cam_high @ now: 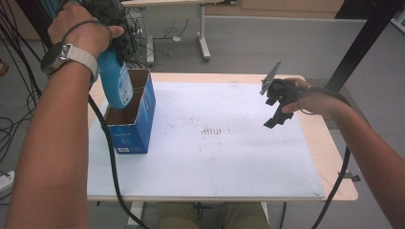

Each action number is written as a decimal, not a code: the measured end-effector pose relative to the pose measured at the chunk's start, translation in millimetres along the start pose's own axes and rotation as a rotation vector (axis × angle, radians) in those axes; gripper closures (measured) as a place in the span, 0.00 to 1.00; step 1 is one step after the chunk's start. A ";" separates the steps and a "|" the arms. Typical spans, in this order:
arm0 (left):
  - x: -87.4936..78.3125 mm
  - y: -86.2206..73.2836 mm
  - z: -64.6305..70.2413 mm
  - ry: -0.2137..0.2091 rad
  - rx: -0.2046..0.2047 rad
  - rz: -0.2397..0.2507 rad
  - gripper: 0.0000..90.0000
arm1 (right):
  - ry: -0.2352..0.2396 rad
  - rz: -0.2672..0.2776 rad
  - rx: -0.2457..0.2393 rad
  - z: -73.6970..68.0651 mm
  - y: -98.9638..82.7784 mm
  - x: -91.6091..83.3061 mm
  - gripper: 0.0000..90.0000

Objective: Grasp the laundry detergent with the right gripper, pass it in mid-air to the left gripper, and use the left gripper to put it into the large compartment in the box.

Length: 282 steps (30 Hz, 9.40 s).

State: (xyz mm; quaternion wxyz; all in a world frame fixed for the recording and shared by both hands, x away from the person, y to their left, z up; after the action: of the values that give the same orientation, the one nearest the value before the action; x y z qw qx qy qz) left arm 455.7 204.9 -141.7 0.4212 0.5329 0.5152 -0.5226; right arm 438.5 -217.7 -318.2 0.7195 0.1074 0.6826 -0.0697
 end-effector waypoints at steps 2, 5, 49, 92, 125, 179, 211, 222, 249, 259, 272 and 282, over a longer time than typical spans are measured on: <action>1.9 1.1 -0.5 0.003 0.000 0.002 0.42 | 0.002 0.001 -0.001 -0.1 0.2 0.5 0.10; 5.2 2.2 -0.7 0.009 -0.001 -0.004 0.42 | 0.003 -0.001 0.000 -0.2 0.1 1.7 0.10; 88.3 20.6 -1.5 0.015 -0.001 -0.032 0.42 | 0.018 -0.010 0.012 1.2 -3.2 9.5 0.10; 148.0 32.2 0.7 0.015 -0.016 -0.023 0.42 | 0.036 -0.025 0.029 1.6 -8.3 18.8 0.10; 175.4 34.9 0.5 0.019 -0.024 -0.046 0.42 | 0.044 -0.020 0.041 1.8 -12.0 22.1 0.10; 191.7 36.1 -1.7 0.011 -0.026 -0.050 0.42 | 0.045 -0.021 0.043 1.0 -14.0 20.6 0.10; 192.3 35.3 -2.2 0.010 -0.028 -0.041 0.41 | 0.044 -0.017 0.046 0.5 -14.8 19.8 0.10; 192.3 35.4 -2.1 0.011 -0.027 -0.040 0.41 | 0.041 -0.015 0.049 0.8 -15.8 19.0 0.10; 192.2 35.3 -1.7 0.015 -0.023 -0.038 0.41 | 0.039 -0.015 0.052 -0.1 -16.0 18.4 0.10; 192.4 35.6 -1.8 0.013 -0.024 -0.036 0.41 | 0.039 -0.013 0.051 -0.3 -17.0 18.8 0.10; 192.6 36.1 -4.9 -0.004 -0.018 -0.032 0.41 | 0.040 -0.016 0.052 -0.4 -18.0 18.5 0.10; 185.0 36.0 -5.6 -0.048 -0.013 -0.012 0.32 | 0.045 -0.017 0.057 -1.3 -19.4 19.8 0.10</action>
State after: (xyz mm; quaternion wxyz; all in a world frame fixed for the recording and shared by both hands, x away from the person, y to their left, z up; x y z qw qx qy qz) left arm 477.7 226.4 -327.8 0.4336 0.5145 0.5114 -0.5345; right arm 433.5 -235.2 -339.1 0.7002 0.1234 0.6971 -0.0927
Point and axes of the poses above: each handheld gripper's, and its own axes: x roughly forward along the jaws, y roughly out of its top, z roughly to its right, the point moved 6 cm from there along x, roughly forward along the jaws, and after that the axes turned 14 degrees about -z, right-handed, at the moved point
